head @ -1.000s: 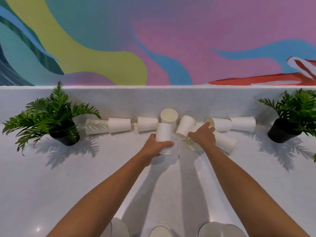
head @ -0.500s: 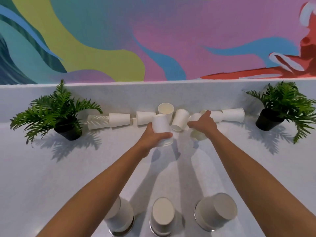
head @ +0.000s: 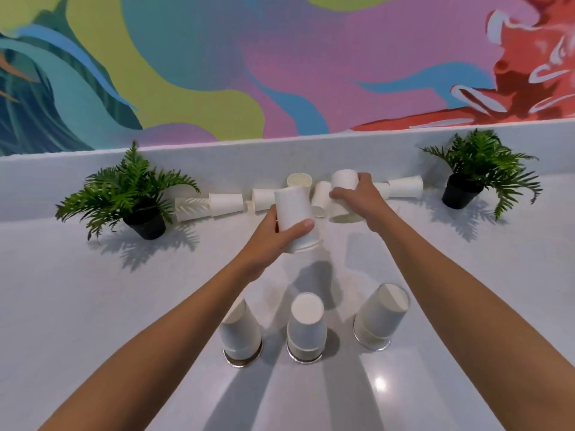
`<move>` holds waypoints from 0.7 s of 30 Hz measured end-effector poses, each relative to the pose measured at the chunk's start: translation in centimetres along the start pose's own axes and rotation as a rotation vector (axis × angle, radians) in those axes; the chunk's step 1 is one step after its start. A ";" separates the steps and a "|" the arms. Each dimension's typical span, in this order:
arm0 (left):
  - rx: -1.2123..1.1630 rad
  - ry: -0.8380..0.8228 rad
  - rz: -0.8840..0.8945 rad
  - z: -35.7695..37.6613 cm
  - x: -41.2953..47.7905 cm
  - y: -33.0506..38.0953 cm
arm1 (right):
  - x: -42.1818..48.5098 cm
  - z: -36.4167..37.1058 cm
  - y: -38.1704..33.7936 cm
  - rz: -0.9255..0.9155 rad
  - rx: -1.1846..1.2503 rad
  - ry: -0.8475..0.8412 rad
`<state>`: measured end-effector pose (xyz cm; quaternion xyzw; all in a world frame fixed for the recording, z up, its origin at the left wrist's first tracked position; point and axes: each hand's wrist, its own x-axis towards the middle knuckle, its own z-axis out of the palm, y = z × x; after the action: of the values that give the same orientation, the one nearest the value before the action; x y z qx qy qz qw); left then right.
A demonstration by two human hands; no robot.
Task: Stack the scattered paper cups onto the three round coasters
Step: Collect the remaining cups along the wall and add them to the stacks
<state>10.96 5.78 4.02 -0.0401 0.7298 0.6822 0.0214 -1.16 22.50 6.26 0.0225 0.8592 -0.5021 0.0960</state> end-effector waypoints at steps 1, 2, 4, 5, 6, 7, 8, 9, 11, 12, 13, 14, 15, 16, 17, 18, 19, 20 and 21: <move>0.061 -0.041 0.035 0.1 -1.0 0.3 | -0.6 0.2 -0.1 -0.018 0.028 0.007; 0.119 -0.090 0.051 0.1 -2.2 0.3 | -1.3 0.4 -0.2 -0.034 0.052 0.013; 0.177 -0.190 0.047 0.3 -3.7 0.1 | -2.3 0.5 -0.3 -0.052 0.077 0.017; 0.186 -0.233 0.043 0.2 -4.3 -0.2 | -2.8 0.6 -0.3 -0.056 0.079 0.019; 0.190 -0.268 0.038 0.2 -4.9 -0.5 | -3.3 0.7 -0.1 -0.057 0.079 0.023; 0.197 -0.296 0.032 0.1 -5.4 -0.8 | -3.8 0.8 0.0 -0.056 0.077 0.025; 0.205 -0.319 0.023 0.1 -5.8 -1.1 | -4.2 0.8 0.1 -0.052 0.069 0.028; 0.216 -0.340 0.018 0.1 -6.3 -1.3 | -4.7 0.8 0.2 -0.047 0.055 0.032; 0.238 -0.370 0.005 0.1 -6.7 -1.7 | -5.2 0.6 0.5 -0.039 0.034 0.040; 0.259 -0.376 0.005 0.0 -7.0 -1.9 | -5.6 0.5 0.6 -0.041 0.032 0.044; 0.288 -0.375 0.009 0.0 -7.1 -2.2 | -5.8 0.3 0.7 -0.043 0.040 0.048; 0.320 -0.370 0.014 -0.1 -7.2 -2.5 | -5.9 0.2 0.8 -0.044 0.057 0.054; 0.341 -0.360 0.017 -0.2 -7.3 -2.7 | -6.1 0.1 0.8 -0.045 0.076 0.060; 0.351 -0.349 0.018 -0.3 -7.4 -2.8 | -6.3 0.0 0.8 -0.049 0.088 0.067; 0.354 -0.339 0.014 -0.4 -7.4 -3.0 | -6.5 -0.1 0.8 -0.050 0.090 0.071; 0.356 -0.333 0.007 -0.4 -7.4 -3.0 | -6.5 -0.1 0.8 -0.051 0.085 0.075; 0.361 -0.331 -0.001 -0.4 -7.5 -3.1 | -6.7 -0.1 0.8 -0.054 0.077 0.078; 0.372 -0.332 -0.008 -0.5 -7.5 -3.1 | -6.8 -0.1 0.8 -0.057 0.074 0.080; 0.391 -0.332 -0.012 -0.5 -7.5 -3.0 | -6.9 -0.1 0.8 -0.058 0.076 0.083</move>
<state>18.73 5.32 1.67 0.0733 0.8341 0.5251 0.1523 5.75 23.43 6.91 0.0220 0.8431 -0.5354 0.0448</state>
